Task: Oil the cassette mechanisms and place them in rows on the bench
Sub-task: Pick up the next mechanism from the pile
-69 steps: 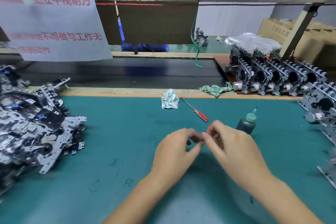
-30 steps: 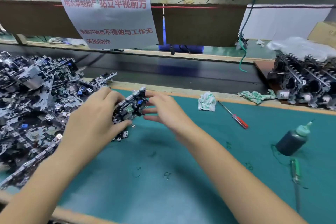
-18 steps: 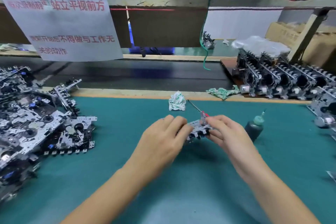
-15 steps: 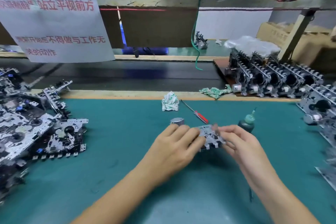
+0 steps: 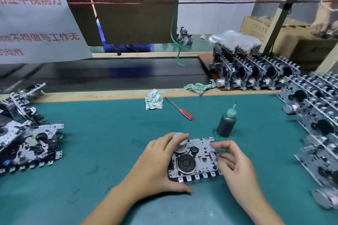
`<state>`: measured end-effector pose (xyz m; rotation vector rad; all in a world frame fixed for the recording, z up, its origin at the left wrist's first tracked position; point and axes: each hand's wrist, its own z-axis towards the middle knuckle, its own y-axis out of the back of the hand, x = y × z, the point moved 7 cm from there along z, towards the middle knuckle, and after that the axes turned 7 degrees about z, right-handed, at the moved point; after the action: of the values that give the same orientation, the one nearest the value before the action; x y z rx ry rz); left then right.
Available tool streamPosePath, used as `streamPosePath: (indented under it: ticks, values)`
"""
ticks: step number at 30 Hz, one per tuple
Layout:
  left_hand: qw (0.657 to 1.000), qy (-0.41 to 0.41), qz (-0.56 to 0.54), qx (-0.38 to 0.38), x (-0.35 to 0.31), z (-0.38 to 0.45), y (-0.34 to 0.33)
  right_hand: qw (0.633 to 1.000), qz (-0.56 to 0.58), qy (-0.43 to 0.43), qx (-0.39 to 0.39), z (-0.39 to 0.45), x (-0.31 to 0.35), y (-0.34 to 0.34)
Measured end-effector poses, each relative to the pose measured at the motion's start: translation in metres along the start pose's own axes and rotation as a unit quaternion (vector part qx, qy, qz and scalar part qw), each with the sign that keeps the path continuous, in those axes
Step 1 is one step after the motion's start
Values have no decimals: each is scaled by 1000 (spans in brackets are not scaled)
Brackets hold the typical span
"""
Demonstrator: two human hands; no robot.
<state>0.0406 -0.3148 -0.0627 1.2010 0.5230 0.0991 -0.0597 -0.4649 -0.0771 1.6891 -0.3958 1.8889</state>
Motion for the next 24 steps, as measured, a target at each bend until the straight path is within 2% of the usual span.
streamPosePath:
  ticks: [10,14,20,24]
  values:
    - [992,32,-116,31,13,-1,1,998,-50,33,5,-5,1,-4]
    - [993,34,-109,39,11,-2,0,996,-71,49,14,-7,3,-6]
    - [996,46,-70,6,10,1,3,994,-86,59,13,-8,4,-7]
    - [995,38,-82,30,13,0,2,994,-91,62,14,-8,5,-7]
